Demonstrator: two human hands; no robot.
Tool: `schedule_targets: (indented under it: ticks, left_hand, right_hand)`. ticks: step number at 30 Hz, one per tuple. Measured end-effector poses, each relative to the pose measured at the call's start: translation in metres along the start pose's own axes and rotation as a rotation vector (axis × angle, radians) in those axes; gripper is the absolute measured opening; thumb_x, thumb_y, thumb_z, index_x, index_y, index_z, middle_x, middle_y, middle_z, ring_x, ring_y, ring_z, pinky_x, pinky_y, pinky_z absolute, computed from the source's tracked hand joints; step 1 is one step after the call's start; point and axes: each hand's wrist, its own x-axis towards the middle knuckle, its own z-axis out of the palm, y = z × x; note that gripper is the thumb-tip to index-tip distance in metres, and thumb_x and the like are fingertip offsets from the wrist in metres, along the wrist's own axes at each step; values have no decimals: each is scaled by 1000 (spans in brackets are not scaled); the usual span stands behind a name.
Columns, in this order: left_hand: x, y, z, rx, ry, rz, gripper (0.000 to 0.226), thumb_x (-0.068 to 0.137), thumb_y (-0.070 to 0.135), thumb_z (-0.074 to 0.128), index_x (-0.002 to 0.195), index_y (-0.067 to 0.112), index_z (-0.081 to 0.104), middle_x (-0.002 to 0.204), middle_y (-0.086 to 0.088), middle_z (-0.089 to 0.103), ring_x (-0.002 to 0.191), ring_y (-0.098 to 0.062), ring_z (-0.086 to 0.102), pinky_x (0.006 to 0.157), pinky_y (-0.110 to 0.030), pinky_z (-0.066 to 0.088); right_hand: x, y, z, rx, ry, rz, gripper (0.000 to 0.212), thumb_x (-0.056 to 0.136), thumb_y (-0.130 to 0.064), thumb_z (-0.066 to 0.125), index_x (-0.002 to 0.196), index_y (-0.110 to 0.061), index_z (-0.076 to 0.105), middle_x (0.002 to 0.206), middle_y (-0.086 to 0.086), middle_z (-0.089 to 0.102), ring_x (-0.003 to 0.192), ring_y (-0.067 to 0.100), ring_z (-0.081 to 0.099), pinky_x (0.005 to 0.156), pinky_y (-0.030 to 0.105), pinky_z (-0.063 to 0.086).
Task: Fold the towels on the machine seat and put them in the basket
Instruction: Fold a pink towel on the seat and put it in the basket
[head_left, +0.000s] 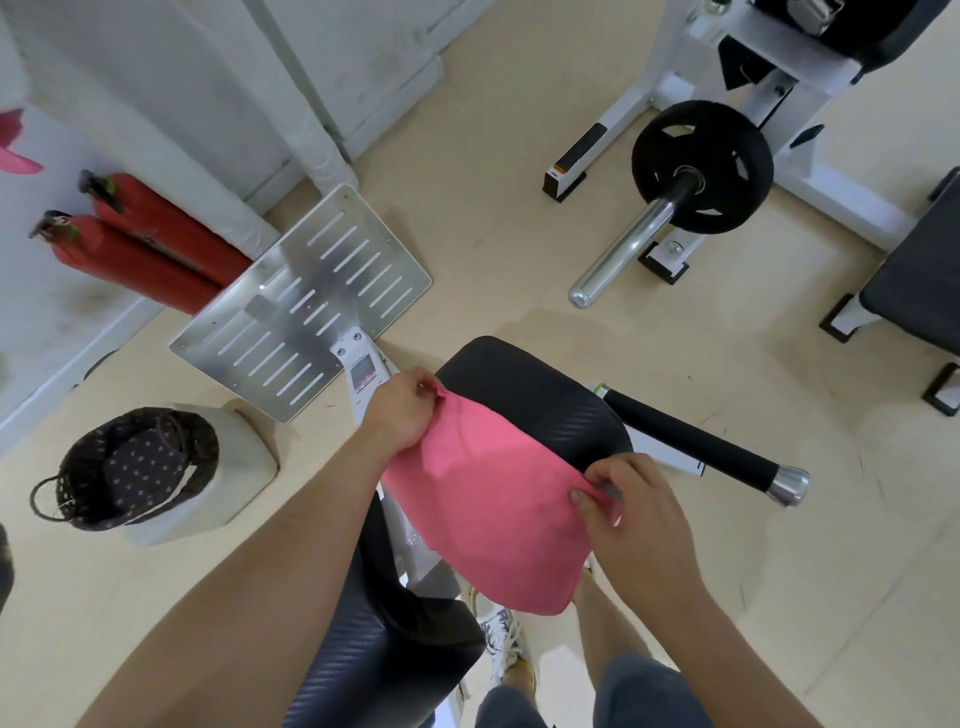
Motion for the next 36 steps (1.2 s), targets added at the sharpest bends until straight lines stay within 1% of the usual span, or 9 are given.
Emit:
schedule_targets:
  ticks: [4,9,12,16,19,22,25,31,36]
  left_hand:
    - [3,-4,-6,-41,-69,6,15,88,11,54,90,22,64,92,5,63,90,-15,57,78,-23,39]
    - [6,-4,-15,-169,-109,19,12,83,4,63,82,15,68,85,1,67,79,-10,59,65,-11,43]
    - [7,-5,-18,-252,-143,-9,16,80,-1,65,79,15,67,81,-4,66,74,-15,58,70,-23,46]
    - [5,-8,-19,-297,-193,-51,25,84,1,64,102,19,65,77,-1,60,68,-12,54,62,-20,41]
    - [2,-9,-20,-206,-214,-22,19,87,6,60,90,24,67,79,2,63,75,-12,57,69,-22,45]
    - [-3,-8,-21,-152,-169,-31,19,86,9,55,81,25,63,83,3,63,82,-16,57,73,-27,45]
    - [-5,-1,-32,-221,-2,7,23,84,3,49,82,22,61,77,2,62,74,-17,57,66,-25,43]
    - [8,45,-55,-221,379,111,22,92,15,54,113,19,58,95,4,56,89,-17,56,78,-25,40]
    - [-86,51,-14,-181,348,229,13,83,19,60,89,29,59,88,9,55,77,-7,49,73,-24,44]
  right_hand:
    - [2,-1,-5,-5,-28,6,25,77,-24,75,78,-36,53,84,-25,52,79,0,53,74,42,51]
    - [2,-5,-4,23,-78,52,27,76,-19,73,67,-30,50,70,-18,55,76,6,53,74,38,47]
    - [6,-6,-6,88,-104,68,26,74,-11,70,66,-23,48,65,-8,56,68,11,51,65,31,47]
    - [13,-6,-17,241,-184,145,30,72,0,69,79,-24,52,72,-5,58,64,6,51,61,16,43]
    - [21,-8,-33,255,-344,230,39,74,-7,74,99,-31,57,88,-9,66,76,1,60,67,11,44]
    - [29,-11,-48,90,-528,193,18,78,-17,72,89,-29,66,85,-6,70,80,10,65,73,25,52]
    - [31,-19,-58,39,-587,107,11,86,-20,65,79,-27,64,77,-9,64,74,8,59,69,23,47]
    - [41,-16,-45,63,-295,111,11,89,-21,62,84,-22,53,79,-5,57,72,12,52,65,23,41]
    - [40,-16,-46,180,-265,174,16,89,-23,63,92,-30,49,85,1,62,74,17,59,64,33,49]
